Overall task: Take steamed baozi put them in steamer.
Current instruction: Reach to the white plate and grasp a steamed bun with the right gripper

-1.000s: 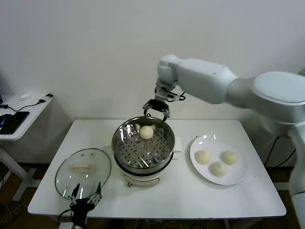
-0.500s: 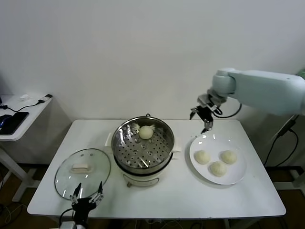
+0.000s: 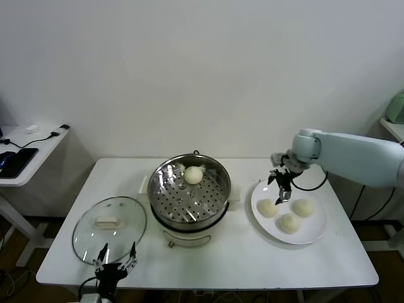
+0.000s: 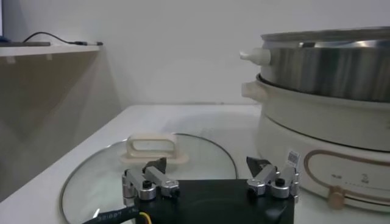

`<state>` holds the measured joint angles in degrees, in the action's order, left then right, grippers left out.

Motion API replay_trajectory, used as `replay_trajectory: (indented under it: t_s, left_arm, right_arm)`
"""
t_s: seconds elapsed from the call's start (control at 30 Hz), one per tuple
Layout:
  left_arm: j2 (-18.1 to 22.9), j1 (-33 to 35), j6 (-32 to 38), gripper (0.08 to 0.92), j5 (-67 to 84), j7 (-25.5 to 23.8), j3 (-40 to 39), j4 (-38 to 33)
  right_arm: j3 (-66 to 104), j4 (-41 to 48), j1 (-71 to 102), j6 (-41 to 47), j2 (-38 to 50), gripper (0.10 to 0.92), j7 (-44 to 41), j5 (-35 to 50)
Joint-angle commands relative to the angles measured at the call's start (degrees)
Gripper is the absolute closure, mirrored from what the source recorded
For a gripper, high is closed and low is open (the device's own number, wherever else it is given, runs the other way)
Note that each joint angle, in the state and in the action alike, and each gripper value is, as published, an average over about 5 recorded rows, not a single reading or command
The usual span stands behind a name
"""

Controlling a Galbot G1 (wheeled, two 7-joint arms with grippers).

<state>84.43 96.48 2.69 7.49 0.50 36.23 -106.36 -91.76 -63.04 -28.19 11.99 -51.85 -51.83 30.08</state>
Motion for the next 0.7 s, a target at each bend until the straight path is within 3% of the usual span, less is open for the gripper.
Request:
replay_trajectory:
  t_s: [0.03,0.47,0.7]
  left_arm:
    - [-0.1,0.1,0.1,0.177,-0.1,0.0,0.0,0.3]
    - [-0.3,-0.4,0.1,0.177,-0.1,0.1,0.0,0.7]
    - [-0.3,-0.2,0.1,0.177,-0.1,0.3,0.0,0.4]
  right_arm:
    - [4.4,4.3,8.4,3.3,-1.1,0.203,1.2,-1.1]
    - [6.3,6.7,10.0,3.3,-2.0,0.223,3.1,-1.5]
    - [7.0,6.1,9.5,2.8,-1.8,0.375,2.4,-0.4]
